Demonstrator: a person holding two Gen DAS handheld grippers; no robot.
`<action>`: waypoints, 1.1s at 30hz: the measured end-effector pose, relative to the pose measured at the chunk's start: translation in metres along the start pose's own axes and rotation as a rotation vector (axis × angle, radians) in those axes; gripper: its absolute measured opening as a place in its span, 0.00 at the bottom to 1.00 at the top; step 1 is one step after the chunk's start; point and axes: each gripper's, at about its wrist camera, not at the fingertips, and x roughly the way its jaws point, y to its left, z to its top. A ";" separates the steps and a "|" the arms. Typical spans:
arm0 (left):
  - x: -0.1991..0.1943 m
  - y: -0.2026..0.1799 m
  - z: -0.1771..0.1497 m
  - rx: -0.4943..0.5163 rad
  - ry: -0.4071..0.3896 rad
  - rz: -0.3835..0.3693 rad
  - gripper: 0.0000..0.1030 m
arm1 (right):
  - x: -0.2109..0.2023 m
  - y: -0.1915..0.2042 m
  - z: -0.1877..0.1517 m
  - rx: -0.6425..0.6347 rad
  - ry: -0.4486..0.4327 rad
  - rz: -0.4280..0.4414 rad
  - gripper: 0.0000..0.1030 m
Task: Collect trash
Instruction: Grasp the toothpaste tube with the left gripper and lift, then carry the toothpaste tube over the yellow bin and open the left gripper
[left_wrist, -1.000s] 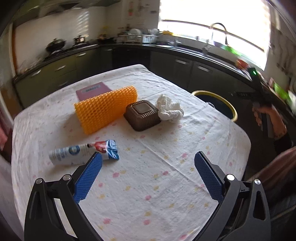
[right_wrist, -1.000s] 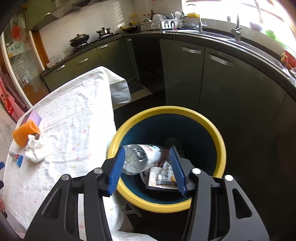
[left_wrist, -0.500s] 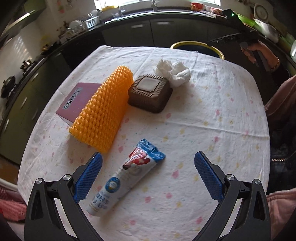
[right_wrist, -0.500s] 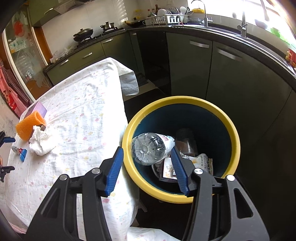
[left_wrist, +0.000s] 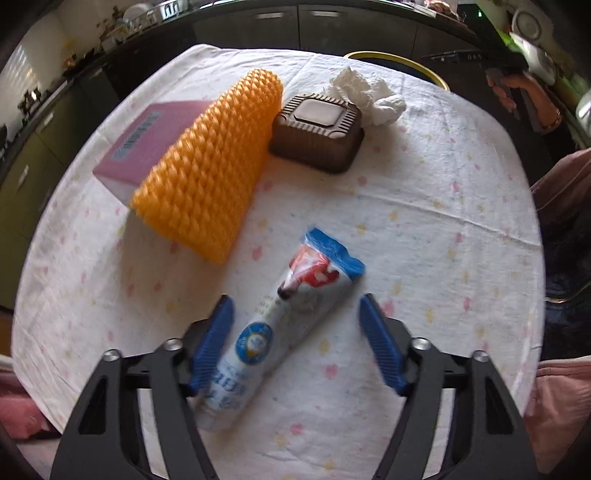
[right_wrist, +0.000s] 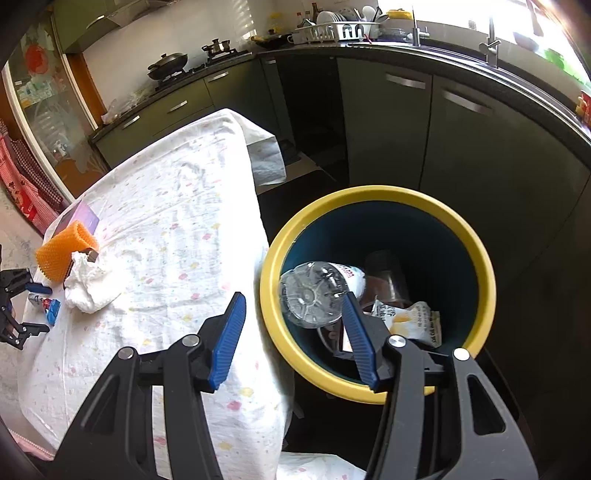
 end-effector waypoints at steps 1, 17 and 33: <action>-0.002 -0.002 -0.003 -0.011 0.003 -0.003 0.61 | 0.001 0.001 -0.001 0.000 0.002 0.008 0.50; -0.011 -0.027 -0.013 -0.326 -0.008 0.128 0.20 | -0.031 -0.009 -0.019 0.006 -0.028 0.082 0.50; -0.042 -0.132 0.115 -0.257 -0.201 0.074 0.19 | -0.080 -0.078 -0.039 0.123 -0.143 0.038 0.50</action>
